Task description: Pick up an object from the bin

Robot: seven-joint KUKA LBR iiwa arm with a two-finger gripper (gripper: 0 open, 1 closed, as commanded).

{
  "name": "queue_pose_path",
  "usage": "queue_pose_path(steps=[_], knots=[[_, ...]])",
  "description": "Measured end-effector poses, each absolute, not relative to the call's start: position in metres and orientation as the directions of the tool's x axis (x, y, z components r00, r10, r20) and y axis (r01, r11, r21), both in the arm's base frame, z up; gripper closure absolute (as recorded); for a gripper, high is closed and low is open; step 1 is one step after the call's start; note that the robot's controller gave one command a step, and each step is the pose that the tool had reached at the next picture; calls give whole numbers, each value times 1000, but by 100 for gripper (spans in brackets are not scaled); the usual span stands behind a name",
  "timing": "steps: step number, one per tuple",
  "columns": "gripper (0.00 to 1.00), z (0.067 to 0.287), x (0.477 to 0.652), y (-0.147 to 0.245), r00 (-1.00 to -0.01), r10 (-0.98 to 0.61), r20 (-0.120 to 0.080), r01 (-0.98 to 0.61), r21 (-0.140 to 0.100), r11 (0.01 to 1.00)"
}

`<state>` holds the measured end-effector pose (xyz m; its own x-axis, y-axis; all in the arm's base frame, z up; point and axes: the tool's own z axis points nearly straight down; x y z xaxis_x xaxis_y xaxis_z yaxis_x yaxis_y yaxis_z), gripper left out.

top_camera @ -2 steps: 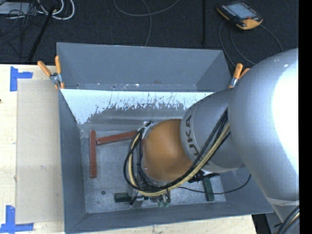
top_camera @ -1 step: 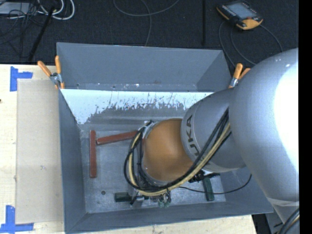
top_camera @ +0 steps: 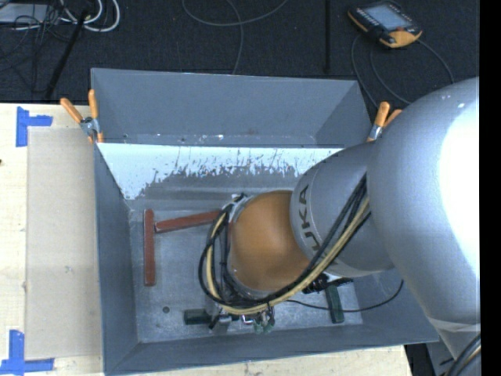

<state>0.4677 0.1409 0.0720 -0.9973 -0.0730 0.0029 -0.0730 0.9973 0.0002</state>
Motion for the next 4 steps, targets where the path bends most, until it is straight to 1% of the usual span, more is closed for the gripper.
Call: queue_pose_path(steps=[1, 2, 3, 4], knots=[[100, 108, 468, 141, -998, -69, 0, -69, 1, 998], [100, 138, 468, 141, -998, -68, 0, -68, 1, 998], [100, 147, 468, 141, -998, -64, 0, -64, 1, 998], [100, 159, 467, 140, -998, -63, 9, -63, -1, 998]])
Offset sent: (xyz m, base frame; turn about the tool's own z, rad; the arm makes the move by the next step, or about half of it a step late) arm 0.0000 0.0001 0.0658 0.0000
